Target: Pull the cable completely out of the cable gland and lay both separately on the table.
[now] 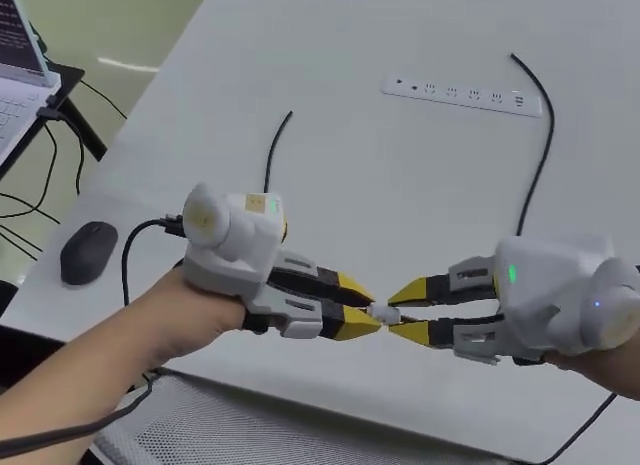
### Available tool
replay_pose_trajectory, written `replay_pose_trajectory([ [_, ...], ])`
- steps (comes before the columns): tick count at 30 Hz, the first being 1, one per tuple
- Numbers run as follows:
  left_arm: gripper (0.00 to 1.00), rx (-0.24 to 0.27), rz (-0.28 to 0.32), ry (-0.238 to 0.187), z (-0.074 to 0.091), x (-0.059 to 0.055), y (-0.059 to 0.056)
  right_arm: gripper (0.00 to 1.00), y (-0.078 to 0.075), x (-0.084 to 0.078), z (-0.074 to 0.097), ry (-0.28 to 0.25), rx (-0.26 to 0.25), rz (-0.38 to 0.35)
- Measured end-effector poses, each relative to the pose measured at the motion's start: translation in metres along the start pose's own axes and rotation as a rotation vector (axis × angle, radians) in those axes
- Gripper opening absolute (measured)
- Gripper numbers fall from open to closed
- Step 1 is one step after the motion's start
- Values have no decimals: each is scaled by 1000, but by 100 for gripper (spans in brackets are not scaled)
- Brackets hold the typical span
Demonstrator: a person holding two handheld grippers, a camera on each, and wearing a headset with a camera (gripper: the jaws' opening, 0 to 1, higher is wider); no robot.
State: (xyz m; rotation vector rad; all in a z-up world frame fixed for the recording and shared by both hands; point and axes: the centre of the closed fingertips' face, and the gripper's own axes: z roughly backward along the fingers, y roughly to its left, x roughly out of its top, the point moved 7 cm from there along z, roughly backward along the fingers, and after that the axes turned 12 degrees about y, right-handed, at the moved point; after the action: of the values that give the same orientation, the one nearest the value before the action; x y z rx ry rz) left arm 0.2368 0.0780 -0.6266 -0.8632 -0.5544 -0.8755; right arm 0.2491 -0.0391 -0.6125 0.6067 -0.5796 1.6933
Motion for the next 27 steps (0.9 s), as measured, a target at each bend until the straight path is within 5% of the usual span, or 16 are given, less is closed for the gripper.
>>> replay_pose_trajectory([
  [3, 15, 18, -57, 5, 4, 0, 0, 11, -1, 0, 2, -5, 7, -151],
  [6, 15, 22, -87, 4, 6, 0, 1, 15, -2, 2, 8, -36, -31, -223],
  [11, 15, 55, -156, 30, 8, -6, 5, 21, 0, -11, 11, 88, -146, -343],
  [14, 15, 79, -185, 33, 10, -7, 7, 21, 6, -10, 9, 88, -173, -394],
  [21, 15, 79, -209, 33, 16, -4, 8, 15, 14, -5, -3, 198, -355, -363],
  [27, 15, 53, -203, 43, 18, -2, 9, 10, 19, 11, -12, 188, -462, -352],
])
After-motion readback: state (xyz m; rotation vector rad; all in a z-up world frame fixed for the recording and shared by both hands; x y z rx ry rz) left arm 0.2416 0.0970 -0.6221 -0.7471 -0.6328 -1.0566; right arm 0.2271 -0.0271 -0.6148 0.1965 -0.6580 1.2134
